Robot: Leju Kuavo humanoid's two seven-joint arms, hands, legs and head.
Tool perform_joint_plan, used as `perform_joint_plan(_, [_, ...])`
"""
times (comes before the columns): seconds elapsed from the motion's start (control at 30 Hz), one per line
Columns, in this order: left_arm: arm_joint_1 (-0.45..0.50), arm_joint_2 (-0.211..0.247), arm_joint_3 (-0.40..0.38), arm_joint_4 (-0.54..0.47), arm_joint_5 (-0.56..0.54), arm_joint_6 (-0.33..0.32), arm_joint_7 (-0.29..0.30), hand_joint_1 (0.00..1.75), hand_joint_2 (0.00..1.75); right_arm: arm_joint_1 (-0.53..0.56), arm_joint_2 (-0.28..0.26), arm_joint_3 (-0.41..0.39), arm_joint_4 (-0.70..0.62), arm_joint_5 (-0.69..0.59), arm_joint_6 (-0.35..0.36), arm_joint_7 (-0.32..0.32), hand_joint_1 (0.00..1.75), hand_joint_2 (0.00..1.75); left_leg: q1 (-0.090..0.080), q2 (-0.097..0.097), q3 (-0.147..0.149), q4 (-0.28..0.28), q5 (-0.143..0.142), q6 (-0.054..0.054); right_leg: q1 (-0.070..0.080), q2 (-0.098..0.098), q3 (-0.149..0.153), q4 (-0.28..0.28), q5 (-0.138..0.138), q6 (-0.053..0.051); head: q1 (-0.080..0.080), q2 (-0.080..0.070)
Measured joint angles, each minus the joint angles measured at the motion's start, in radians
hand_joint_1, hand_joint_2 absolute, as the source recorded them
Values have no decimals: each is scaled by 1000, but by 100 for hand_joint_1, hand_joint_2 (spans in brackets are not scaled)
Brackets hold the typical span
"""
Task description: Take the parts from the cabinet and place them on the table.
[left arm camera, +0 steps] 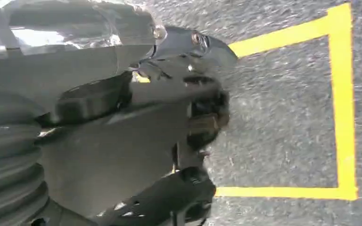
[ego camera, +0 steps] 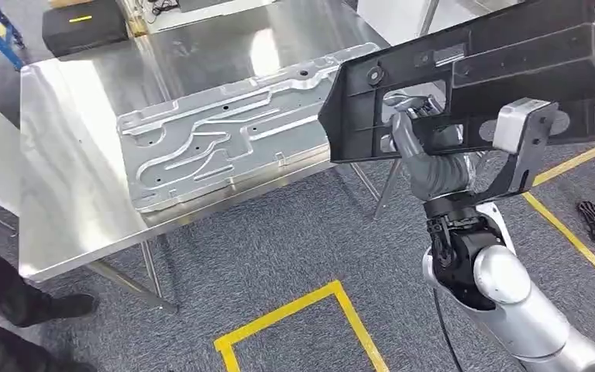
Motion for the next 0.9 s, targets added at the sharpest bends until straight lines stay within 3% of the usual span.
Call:
perform_joint_plan(0.03, [4,1,0,0,0,0,1,0,175,0,0,0,0,0,0,0,175,175,-1,0,9,-52,58,7,3,5,12,0,-8,0,0,0])
perform_joint_plan(0.1, [8,2,0,1,1,0,2,0,175,-2,0,0,0,0,1,0,175,175,-9,-8,54,-221,195,28,5,11,35,0,-22,4,-2,0])
perform_joint_plan(0.13, [11,3,0,1,1,0,3,0,175,-1,0,1,0,0,1,0,175,175,-13,-21,60,-235,194,39,5,12,37,-5,-26,7,-2,0])
perform_joint_plan(0.17, [11,2,0,1,1,0,3,0,175,-4,1,4,1,0,1,0,175,175,-16,-18,64,-252,199,40,6,19,36,-2,-26,12,-4,0])
perform_joint_plan(0.27, [10,1,0,1,1,0,3,0,175,-2,1,7,3,0,2,0,175,175,-18,-14,73,-278,168,47,3,19,25,-5,-25,31,-8,0])
perform_joint_plan(0.33, [12,-2,0,0,1,2,2,0,175,-4,0,7,2,1,4,-3,175,175,-9,-11,88,-296,173,54,5,11,22,14,-45,41,-3,0])
perform_joint_plan(0.37, [12,-2,0,0,1,2,2,0,175,-8,0,7,3,1,5,-5,175,175,-10,-7,93,-297,171,57,5,6,-2,64,-69,45,5,0])
perform_joint_plan(0.43, [12,-3,0,0,0,2,2,0,175,-8,1,10,6,1,7,-7,175,175,-14,1,98,-297,165,65,3,1,-85,214,-128,51,18,0])
perform_joint_plan(0.47, [12,-2,0,0,-1,2,2,0,175,-6,2,14,8,1,8,-7,175,175,-19,6,101,-297,162,69,4,-2,-131,285,-145,51,25,0])
perform_joint_plan(0.5, [13,-2,0,0,-1,2,3,0,175,-4,3,16,11,0,8,-7,175,175,-24,11,107,-297,157,72,4,-2,-150,302,-130,49,31,0])
perform_joint_plan(0.53, [15,-2,0,0,-1,2,3,0,175,-3,5,17,12,0,9,-7,175,175,-28,14,114,-297,151,73,5,-2,-142,271,-91,44,35,0])
perform_joint_plan(0.57, [15,-2,0,0,-1,2,3,0,175,-3,5,17,14,0,9,-7,175,175,-33,16,124,-297,146,74,9,-2,-116,203,-38,36,38,0])
perform_joint_plan(0.6, [14,-2,0,0,-1,3,3,0,175,-4,6,17,14,0,9,-7,175,175,-38,19,135,-297,139,74,15,-2,-77,113,19,22,40,0])
perform_joint_plan(0.63, [14,-5,0,0,-1,2,3,0,175,-5,6,16,14,1,10,-7,175,175,-39,23,143,-298,132,75,26,0,-43,38,43,0,41,0])
perform_joint_plan(0.67, [12,-8,0,0,-1,3,3,0,175,-5,6,18,16,0,10,-8,175,175,-41,27,136,-300,131,72,28,-3,-34,35,36,-15,24,0])
perform_joint_plan(0.7, [12,-6,0,1,-2,5,3,0,175,-8,8,18,14,0,10,-8,175,175,-35,29,132,-298,131,68,34,-5,-33,14,38,-16,21,0])
perform_joint_plan(0.77, [12,-12,0,0,-2,5,3,0,175,-8,8,17,14,1,11,-8,175,175,-32,36,129,-303,131,59,39,-5,-31,4,28,-26,36,0])
perform_joint_plan(0.8, [10,-13,0,0,-2,5,3,0,175,-8,8,16,14,1,11,-8,175,175,-35,36,133,-304,129,55,36,-5,-25,-10,28,-26,35,0])
perform_joint_plan(0.87, [7,-11,0,0,-2,5,2,0,175,-7,9,16,14,1,12,-9,175,175,-32,0,110,-253,97,40,22,-13,-5,-35,31,-23,33,0])
perform_joint_plan(0.9, [8,-11,0,0,-2,5,1,0,175,-8,10,18,14,1,14,-10,175,175,-28,-5,69,-179,65,32,19,-14,-2,-36,29,-23,25,0])
